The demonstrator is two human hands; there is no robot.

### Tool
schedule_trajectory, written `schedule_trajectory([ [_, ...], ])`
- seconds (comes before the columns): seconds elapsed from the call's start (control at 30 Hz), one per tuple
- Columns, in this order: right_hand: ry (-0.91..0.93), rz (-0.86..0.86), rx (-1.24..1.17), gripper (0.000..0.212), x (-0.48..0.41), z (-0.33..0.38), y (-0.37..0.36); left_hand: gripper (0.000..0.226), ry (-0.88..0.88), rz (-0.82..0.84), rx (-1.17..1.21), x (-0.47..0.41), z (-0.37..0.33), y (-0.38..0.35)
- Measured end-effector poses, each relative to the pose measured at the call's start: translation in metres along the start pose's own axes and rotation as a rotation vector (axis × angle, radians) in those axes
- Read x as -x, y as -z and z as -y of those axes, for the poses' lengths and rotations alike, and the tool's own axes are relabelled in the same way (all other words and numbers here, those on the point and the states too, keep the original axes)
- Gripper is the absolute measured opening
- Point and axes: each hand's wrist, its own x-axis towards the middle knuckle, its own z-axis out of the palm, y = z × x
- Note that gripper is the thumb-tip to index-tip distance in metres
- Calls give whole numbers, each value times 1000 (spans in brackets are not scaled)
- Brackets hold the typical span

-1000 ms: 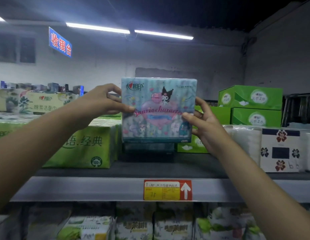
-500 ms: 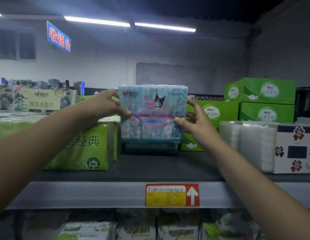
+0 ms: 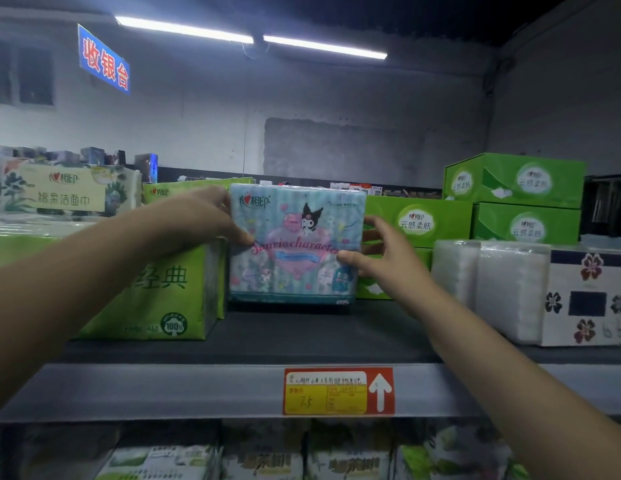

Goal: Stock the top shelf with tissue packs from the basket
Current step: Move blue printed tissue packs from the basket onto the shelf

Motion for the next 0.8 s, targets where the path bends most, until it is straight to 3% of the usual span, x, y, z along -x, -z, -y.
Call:
schedule_trajectory([
  [0.33, -39, 83, 158, 58, 8, 3, 3, 39, 39, 49, -169, 0, -4, -2],
  [0.8, -58, 143, 203, 57, 9, 5, 2, 31, 79, 145, -120, 5, -11, -3],
])
